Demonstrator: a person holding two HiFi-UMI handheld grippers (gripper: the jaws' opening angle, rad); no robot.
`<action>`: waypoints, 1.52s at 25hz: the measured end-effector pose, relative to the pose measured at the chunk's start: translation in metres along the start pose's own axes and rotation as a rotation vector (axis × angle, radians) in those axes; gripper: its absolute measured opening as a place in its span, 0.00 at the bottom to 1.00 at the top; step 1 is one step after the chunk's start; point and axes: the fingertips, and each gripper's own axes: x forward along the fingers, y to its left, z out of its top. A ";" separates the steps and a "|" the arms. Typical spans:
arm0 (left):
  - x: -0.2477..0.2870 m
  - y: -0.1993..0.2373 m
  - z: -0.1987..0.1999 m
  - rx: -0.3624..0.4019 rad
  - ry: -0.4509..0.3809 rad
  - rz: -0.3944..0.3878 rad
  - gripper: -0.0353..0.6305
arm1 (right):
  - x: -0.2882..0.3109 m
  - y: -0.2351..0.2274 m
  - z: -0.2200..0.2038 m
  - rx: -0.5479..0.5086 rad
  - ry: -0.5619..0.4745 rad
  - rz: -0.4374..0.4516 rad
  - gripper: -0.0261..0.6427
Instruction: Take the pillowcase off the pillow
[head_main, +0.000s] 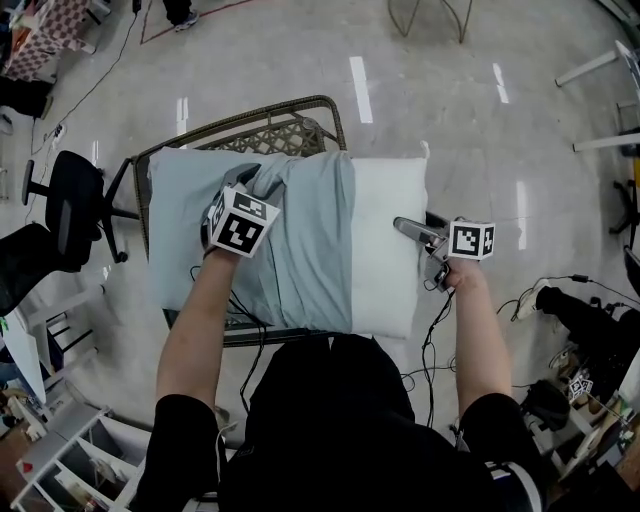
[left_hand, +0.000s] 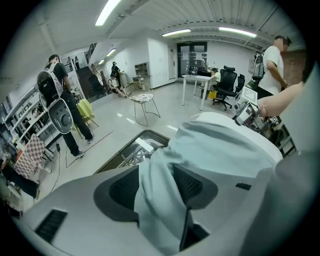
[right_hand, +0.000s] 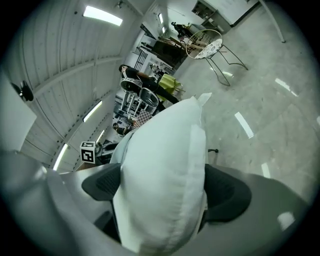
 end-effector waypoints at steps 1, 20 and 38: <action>0.004 -0.002 0.002 -0.003 0.001 -0.012 0.38 | 0.006 -0.003 0.000 0.009 0.004 0.003 0.82; -0.003 0.010 -0.010 0.030 0.099 0.062 0.07 | -0.007 0.058 0.021 -0.057 -0.011 0.183 0.38; -0.057 0.044 -0.048 -0.050 0.062 0.039 0.07 | -0.072 0.120 0.058 -0.116 -0.091 0.209 0.30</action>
